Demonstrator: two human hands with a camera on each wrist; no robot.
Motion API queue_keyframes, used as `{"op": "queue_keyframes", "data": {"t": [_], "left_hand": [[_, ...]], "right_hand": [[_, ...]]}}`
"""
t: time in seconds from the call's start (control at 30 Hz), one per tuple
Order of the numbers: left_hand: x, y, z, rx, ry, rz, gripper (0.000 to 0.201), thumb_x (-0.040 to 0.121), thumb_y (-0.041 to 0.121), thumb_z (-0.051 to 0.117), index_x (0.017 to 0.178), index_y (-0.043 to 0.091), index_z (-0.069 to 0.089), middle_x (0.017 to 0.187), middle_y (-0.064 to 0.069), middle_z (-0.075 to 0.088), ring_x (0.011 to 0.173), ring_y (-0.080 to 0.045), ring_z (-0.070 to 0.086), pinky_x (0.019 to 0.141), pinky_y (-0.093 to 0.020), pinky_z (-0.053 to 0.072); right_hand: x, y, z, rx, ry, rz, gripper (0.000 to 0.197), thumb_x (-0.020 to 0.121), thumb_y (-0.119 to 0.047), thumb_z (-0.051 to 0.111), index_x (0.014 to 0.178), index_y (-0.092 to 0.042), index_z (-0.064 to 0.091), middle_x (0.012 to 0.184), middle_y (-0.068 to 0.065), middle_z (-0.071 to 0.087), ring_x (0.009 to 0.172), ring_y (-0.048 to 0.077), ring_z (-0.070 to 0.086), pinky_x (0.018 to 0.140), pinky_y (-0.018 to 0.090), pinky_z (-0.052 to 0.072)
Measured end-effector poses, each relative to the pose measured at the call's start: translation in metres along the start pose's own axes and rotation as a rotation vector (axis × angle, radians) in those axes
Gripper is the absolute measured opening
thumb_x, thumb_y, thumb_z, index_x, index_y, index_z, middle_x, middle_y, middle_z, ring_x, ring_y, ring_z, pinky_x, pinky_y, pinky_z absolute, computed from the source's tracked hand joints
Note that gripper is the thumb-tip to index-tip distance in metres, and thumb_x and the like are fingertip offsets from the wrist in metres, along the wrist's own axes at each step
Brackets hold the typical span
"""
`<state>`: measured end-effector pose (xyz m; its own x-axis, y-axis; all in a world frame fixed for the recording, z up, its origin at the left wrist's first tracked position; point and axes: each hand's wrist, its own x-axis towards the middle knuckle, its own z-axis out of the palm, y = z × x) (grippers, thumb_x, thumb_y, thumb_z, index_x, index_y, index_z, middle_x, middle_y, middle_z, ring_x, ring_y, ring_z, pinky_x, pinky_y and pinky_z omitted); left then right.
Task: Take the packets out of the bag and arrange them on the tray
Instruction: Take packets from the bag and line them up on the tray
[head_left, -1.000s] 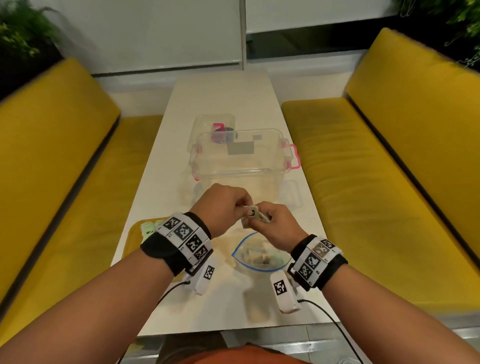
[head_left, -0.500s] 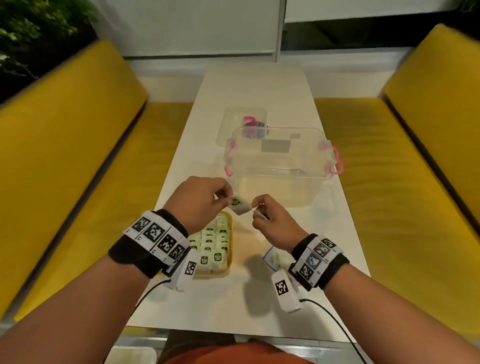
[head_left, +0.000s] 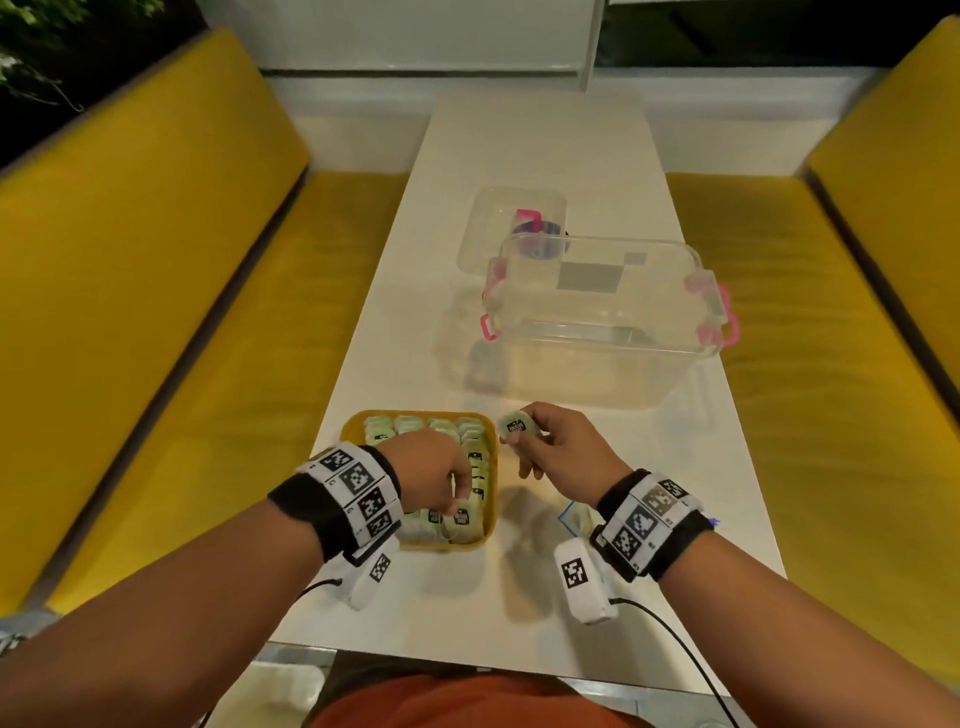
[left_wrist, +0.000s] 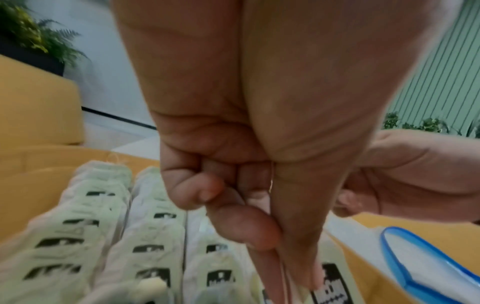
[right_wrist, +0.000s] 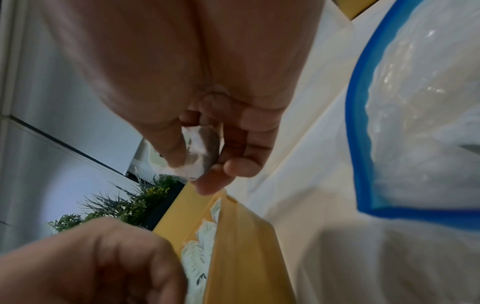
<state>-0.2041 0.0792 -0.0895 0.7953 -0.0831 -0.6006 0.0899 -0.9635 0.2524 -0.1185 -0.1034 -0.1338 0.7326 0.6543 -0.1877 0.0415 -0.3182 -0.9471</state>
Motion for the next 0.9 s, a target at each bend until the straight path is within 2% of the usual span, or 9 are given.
{"op": "queue_keyframes", "data": {"t": [0.17,0.3,0.4,0.5,0.6,0.67,0.73,0.8,0.9], "left_hand": [[0.024,0.002,0.005,0.078,-0.023,-0.042,0.013,0.079,0.021,0.073,0.090,0.028,0.069,0.080,0.009,0.062,0.083,-0.016,0.063,0.071,-0.025,0.046],[0.033,0.005,0.007,0.117,-0.045,-0.040,0.019,0.080,0.023,0.074,0.099,0.025,0.070,0.097,0.003,0.068,0.090,-0.017,0.062,0.073,-0.026,0.044],[0.034,0.004,0.007,0.122,-0.039,-0.035,0.022,0.078,0.028,0.077,0.098,0.027,0.070,0.095,0.005,0.067,0.090,-0.016,0.061,0.073,-0.026,0.043],[0.024,0.001,-0.006,0.063,0.068,-0.036,0.034,0.073,0.042,0.079,0.101,0.028,0.067,0.088,0.012,0.063,0.086,-0.012,0.059,0.076,-0.028,0.047],[0.007,0.001,-0.024,-0.127,0.264,0.024,0.040,0.069,0.048,0.080,0.102,0.031,0.065,0.088,0.014,0.068,0.085,-0.005,0.062,0.079,-0.028,0.050],[-0.004,0.009,-0.029,-0.248,0.402,0.081,0.034,0.072,0.048,0.078,0.101,0.033,0.064,0.089,0.016,0.067,0.080,0.001,0.059,0.075,-0.023,0.048],[-0.010,0.020,-0.032,-0.210,0.495,0.109,0.019,0.082,0.043,0.070,0.099,0.034,0.065,0.090,0.014,0.067,0.078,-0.003,0.059,0.074,-0.026,0.048],[-0.014,0.027,-0.034,-0.141,0.547,0.096,0.011,0.089,0.038,0.062,0.095,0.031,0.067,0.089,0.009,0.068,0.078,-0.011,0.058,0.073,-0.030,0.047],[-0.019,0.028,-0.035,-0.117,0.591,0.052,0.011,0.090,0.037,0.061,0.092,0.030,0.069,0.086,0.008,0.068,0.074,-0.012,0.055,0.070,-0.028,0.044]], "right_hand": [[0.003,0.005,0.000,-0.021,0.013,0.017,0.021,0.097,-0.021,0.058,0.085,-0.003,0.062,0.064,0.009,0.063,0.060,0.019,0.062,0.062,0.034,0.050],[0.003,0.008,0.001,0.045,0.021,0.090,0.023,0.100,-0.018,0.050,0.089,0.000,0.058,0.065,0.009,0.061,0.064,0.028,0.060,0.067,0.042,0.050],[-0.002,0.005,0.001,0.049,0.022,0.076,0.018,0.100,-0.012,0.050,0.087,-0.006,0.060,0.068,0.009,0.060,0.064,0.027,0.060,0.066,0.041,0.052],[-0.007,-0.001,0.002,0.113,0.018,0.042,0.014,0.099,-0.007,0.052,0.089,-0.012,0.062,0.076,0.010,0.061,0.063,0.023,0.063,0.061,0.035,0.055],[-0.005,-0.002,0.003,0.105,0.023,0.026,0.011,0.097,-0.007,0.057,0.090,-0.010,0.064,0.077,0.013,0.065,0.063,0.024,0.064,0.063,0.039,0.056],[-0.003,-0.003,0.007,0.051,0.023,0.005,0.008,0.094,-0.012,0.061,0.090,-0.009,0.067,0.077,0.018,0.068,0.065,0.030,0.065,0.066,0.045,0.057],[-0.001,-0.003,0.010,-0.001,0.010,-0.031,0.014,0.093,-0.021,0.063,0.089,-0.009,0.068,0.076,0.016,0.071,0.068,0.035,0.067,0.069,0.049,0.057],[-0.002,-0.004,0.013,-0.061,-0.006,-0.059,0.016,0.091,-0.024,0.066,0.085,-0.010,0.069,0.074,0.012,0.072,0.068,0.032,0.069,0.070,0.049,0.058],[-0.002,-0.005,0.012,-0.124,-0.004,-0.071,0.015,0.089,-0.023,0.069,0.075,-0.018,0.068,0.068,0.009,0.071,0.063,0.024,0.068,0.071,0.043,0.057]]}}
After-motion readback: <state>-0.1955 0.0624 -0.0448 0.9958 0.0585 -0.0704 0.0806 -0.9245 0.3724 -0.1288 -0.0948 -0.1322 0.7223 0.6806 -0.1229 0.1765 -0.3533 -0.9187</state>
